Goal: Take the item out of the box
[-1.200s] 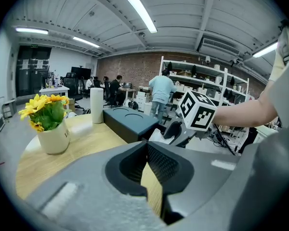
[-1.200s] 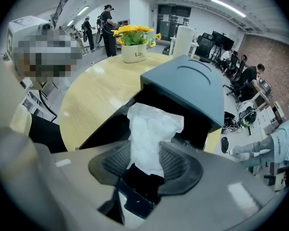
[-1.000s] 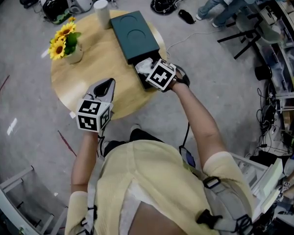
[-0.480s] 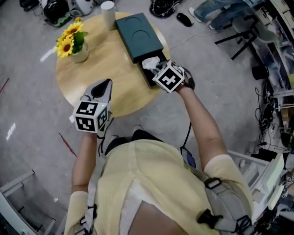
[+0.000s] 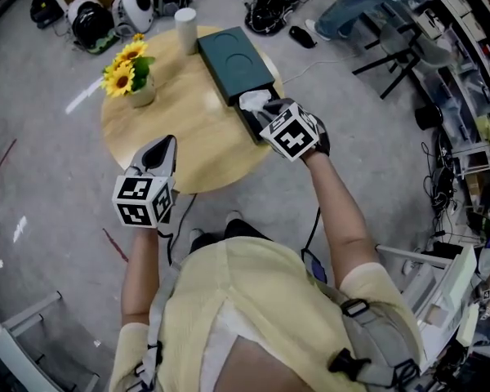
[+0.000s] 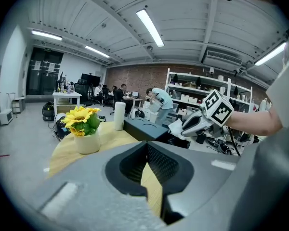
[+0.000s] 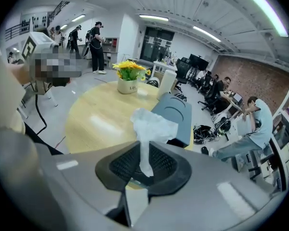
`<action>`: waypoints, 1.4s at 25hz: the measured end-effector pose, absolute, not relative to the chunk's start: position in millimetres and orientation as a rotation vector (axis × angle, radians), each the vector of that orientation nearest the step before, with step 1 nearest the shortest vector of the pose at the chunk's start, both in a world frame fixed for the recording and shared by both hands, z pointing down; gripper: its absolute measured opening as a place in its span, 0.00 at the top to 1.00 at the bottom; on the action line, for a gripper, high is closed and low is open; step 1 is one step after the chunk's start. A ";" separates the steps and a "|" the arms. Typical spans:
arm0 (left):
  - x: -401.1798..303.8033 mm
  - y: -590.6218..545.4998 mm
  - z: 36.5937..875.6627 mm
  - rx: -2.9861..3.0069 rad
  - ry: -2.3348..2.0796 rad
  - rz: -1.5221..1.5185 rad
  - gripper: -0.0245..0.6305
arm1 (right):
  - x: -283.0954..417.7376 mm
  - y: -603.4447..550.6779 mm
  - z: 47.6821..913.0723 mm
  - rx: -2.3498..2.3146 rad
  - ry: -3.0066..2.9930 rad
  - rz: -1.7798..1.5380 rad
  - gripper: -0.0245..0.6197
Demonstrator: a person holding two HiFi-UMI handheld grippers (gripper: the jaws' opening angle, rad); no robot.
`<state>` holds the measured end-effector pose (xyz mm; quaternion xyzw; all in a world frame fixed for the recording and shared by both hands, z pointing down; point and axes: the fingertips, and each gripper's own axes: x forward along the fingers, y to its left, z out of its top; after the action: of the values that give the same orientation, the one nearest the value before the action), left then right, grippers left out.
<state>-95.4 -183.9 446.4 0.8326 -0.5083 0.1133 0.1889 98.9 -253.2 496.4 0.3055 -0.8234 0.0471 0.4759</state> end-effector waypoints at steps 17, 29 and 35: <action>-140.4 -153.2 421.4 2.317 -1.535 0.219 0.97 | 41.1 -196.3 427.5 0.806 -2.263 0.086 0.87; -155.6 -130.8 405.0 2.335 -1.576 0.169 0.97 | 0.9 -151.0 410.6 0.751 -2.388 0.108 0.87; -161.2 -122.8 403.8 2.331 -1.584 0.174 0.97 | -15.0 -134.4 400.5 0.716 -2.449 0.122 0.87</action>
<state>-161.2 -122.8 403.8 0.8151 -0.5539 0.0607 0.1585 -15.0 -134.4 400.5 0.2684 -0.9176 0.0459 0.2896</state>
